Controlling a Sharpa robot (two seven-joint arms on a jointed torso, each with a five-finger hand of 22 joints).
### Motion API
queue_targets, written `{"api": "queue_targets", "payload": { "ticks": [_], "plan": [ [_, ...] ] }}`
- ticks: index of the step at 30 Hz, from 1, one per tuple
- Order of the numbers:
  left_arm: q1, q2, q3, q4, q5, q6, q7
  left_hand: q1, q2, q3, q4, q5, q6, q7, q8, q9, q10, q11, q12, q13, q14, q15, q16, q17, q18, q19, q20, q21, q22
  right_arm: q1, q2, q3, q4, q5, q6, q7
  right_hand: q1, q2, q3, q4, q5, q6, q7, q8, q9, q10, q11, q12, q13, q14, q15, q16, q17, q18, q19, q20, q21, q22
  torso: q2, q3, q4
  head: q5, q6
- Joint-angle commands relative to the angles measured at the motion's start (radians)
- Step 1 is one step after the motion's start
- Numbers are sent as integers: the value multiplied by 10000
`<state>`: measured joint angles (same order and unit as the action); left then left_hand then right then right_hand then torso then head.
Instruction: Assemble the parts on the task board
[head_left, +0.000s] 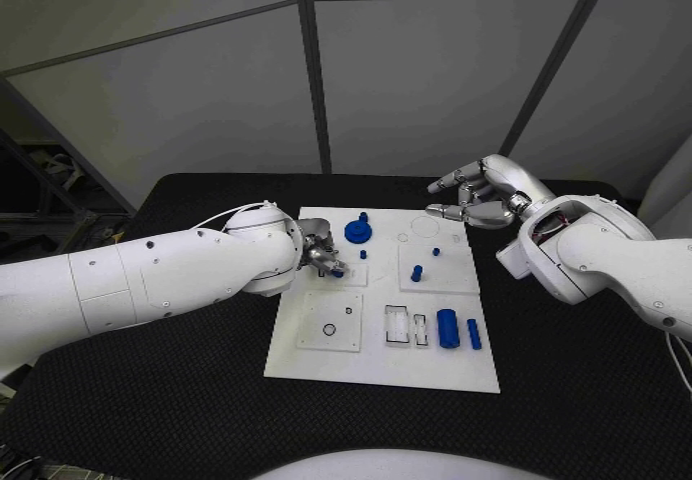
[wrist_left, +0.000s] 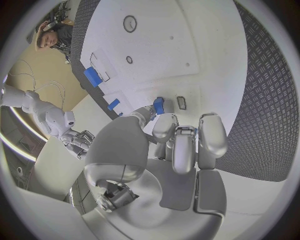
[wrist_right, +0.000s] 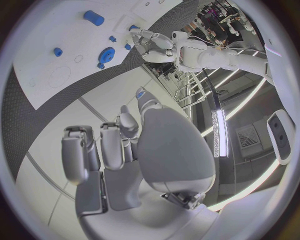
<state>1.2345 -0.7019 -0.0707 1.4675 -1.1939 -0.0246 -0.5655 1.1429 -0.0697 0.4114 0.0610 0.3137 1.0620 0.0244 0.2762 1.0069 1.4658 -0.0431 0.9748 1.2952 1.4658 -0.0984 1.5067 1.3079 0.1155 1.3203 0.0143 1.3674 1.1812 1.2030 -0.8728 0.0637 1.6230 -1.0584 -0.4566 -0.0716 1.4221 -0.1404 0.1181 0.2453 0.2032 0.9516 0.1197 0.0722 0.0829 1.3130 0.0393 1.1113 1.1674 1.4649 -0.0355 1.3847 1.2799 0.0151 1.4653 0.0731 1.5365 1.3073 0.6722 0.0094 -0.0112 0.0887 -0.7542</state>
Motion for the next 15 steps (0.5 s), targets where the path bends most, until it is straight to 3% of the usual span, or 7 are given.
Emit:
{"api": "queue_targets", "payload": {
  "ticks": [1, 4, 12, 15],
  "plan": [
    [-62, 46, -51, -50, 147, 403, -171, -166, -37, 286, -182, -559, 177, -112, -95, 46, 596, -88, -82, 47, 831, -94, 24, 1628, -301, 44, -49, 7, 23, 18, 17, 7, -1, 14, 52, 74, -78, -11, -26, 61, 24, 60, 18, -48, -13, 60, -27, 39, -1, 396, -34, -15, 14, -34, 789, -10, -33, 2260, -2, 2, -1, -6, -1],
    [-62, 84, -50, -97, 152, 432, -198, -215, -69, 202, -23, -701, 228, -119, -132, 72, 604, -94, -87, 76, 831, -107, 26, 1629, -302, 50, -67, -1, 30, 18, 25, 7, -8, 14, 52, 74, -81, -8, -25, 68, 25, 64, 18, -47, -13, 57, -28, 32, -8, 394, -35, -24, 2, -32, 784, -10, -41, 2252, -1, 2, -3, -5, -7],
    [-62, 166, -49, -188, 154, 530, -279, -261, -130, 92, 204, -698, 301, -132, -161, 147, 603, -101, -200, 70, 826, -119, 13, 1606, -297, 36, -82, -30, 10, 17, 31, 7, -29, 14, 57, 62, -93, -3, -27, 86, 27, 71, 16, -47, -14, 16, -29, -39, -74, 377, -36, -77, -75, -5, 723, -11, -129, 2165, 1, 2, -20, -26, -8],
    [-62, 188, -49, -218, 155, 553, -290, -292, -189, -37, 421, -1106, 358, -143, -194, 210, 617, -112, -219, 100, 826, -126, 16, 1609, -298, 40, -91, -42, 17, 17, 32, 7, -37, 14, 64, 58, -105, -5, -32, 98, 27, 72, 17, -48, -14, 2, -28, -58, -92, 375, -36, -84, -83, -2, 715, -11, -140, 2154, -4, -2, -11, -39, -8]
  ]
}}
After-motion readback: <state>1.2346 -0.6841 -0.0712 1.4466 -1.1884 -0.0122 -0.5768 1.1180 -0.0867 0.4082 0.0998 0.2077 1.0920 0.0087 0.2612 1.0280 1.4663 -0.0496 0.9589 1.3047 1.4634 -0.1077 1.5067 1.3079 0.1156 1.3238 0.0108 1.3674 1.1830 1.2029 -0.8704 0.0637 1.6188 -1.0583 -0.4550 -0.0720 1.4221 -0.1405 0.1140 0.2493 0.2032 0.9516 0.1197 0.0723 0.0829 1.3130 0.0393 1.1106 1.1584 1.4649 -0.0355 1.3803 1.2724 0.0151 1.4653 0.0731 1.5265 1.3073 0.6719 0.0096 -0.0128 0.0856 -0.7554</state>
